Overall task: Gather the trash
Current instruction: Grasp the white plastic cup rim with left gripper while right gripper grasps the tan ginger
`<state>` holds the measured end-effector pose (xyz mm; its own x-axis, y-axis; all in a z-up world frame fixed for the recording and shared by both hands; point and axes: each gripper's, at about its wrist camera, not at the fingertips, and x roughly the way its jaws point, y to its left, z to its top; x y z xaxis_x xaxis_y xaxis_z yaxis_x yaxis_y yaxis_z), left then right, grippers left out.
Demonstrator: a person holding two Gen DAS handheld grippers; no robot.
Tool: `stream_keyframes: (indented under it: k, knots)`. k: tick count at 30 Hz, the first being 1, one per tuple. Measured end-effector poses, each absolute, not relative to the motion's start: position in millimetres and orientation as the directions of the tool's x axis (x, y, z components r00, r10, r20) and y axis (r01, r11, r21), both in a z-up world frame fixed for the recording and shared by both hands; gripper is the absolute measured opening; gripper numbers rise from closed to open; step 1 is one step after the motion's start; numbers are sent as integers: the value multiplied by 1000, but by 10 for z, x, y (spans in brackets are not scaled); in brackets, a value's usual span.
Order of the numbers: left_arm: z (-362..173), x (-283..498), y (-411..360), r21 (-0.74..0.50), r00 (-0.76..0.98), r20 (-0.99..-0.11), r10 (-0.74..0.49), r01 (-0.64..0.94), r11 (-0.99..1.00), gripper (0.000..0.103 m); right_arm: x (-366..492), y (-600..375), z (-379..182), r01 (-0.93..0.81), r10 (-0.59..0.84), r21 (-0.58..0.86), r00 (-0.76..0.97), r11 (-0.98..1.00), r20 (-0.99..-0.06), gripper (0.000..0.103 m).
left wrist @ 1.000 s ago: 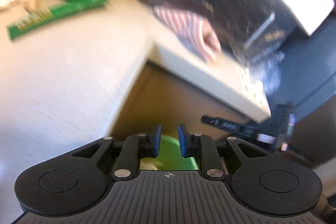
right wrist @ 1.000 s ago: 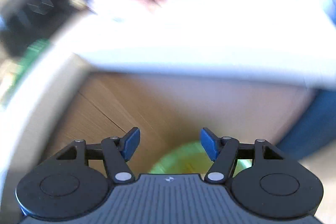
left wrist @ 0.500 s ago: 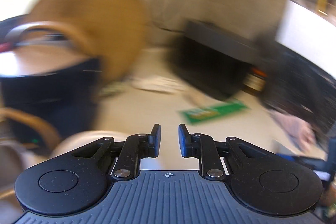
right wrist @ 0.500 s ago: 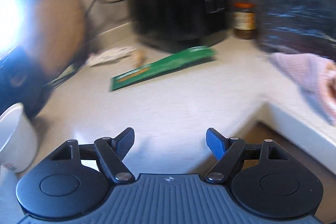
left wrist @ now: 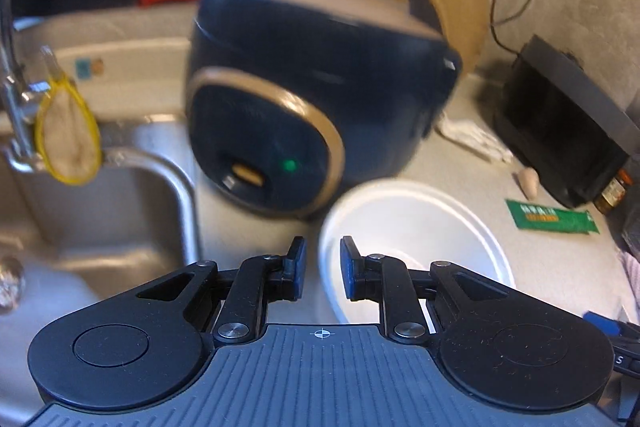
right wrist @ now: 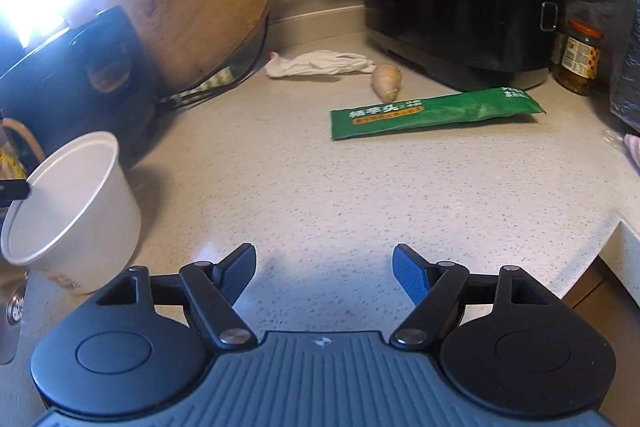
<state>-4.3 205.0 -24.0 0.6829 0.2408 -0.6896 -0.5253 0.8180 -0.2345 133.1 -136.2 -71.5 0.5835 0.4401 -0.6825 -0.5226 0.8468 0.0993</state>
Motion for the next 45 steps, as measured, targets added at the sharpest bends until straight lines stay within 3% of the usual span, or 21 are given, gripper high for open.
stream_keyframes:
  k: [4, 19, 23, 27, 30, 34, 39, 41, 42, 43, 45]
  knots:
    - [-355, 68, 1893, -259, 687, -707, 169, -473, 842, 27, 1321, -1381, -726, -513, 421, 84, 589, 854, -690, 76]
    - [-536, 509, 1265, -332, 693, -720, -41, -292, 897, 24, 1681, -1571, -685, -445, 297, -29, 642, 895, -707, 80]
    - [-552, 506, 1218, -357, 715, -698, -36, -304, 883, 15, 1979, -1507, -506, -433, 321, -4, 672, 901, -667, 95]
    - [-515, 413, 1281, -365, 732, -681, 17, -360, 859, 13, 2336, -1245, -451, -505, 377, -28, 678, 862, -631, 95]
    - [-472, 328, 1391, -353, 723, -685, 88, -436, 828, 13, 2782, -942, -563, -491, 337, -90, 708, 866, -621, 94]
    - [-452, 246, 1435, -328, 697, -706, 125, -479, 815, 12, 3389, -579, -777, -483, 311, -94, 687, 871, -657, 83]
    - [-482, 244, 1395, -290, 661, -738, 137, -494, 819, 16, 3796, -310, -953, -457, 271, -94, 666, 884, -696, 77]
    - [-515, 254, 1393, -290, 648, -751, 126, -496, 818, 20, 3826, -296, -950, -470, 296, -57, 641, 881, -708, 48]
    - [-524, 258, 1395, -297, 647, -754, 118, -496, 816, 20, 3814, -299, -924, -470, 296, -52, 634, 881, -714, 40]
    - [-526, 263, 1394, -300, 646, -754, 115, -495, 816, 20, 3783, -311, -882, -476, 303, -48, 630, 878, -715, 35]
    - [-525, 288, 1382, -296, 650, -750, 119, -491, 819, 20, 3661, -389, -773, -493, 346, -7, 621, 870, -703, 35]
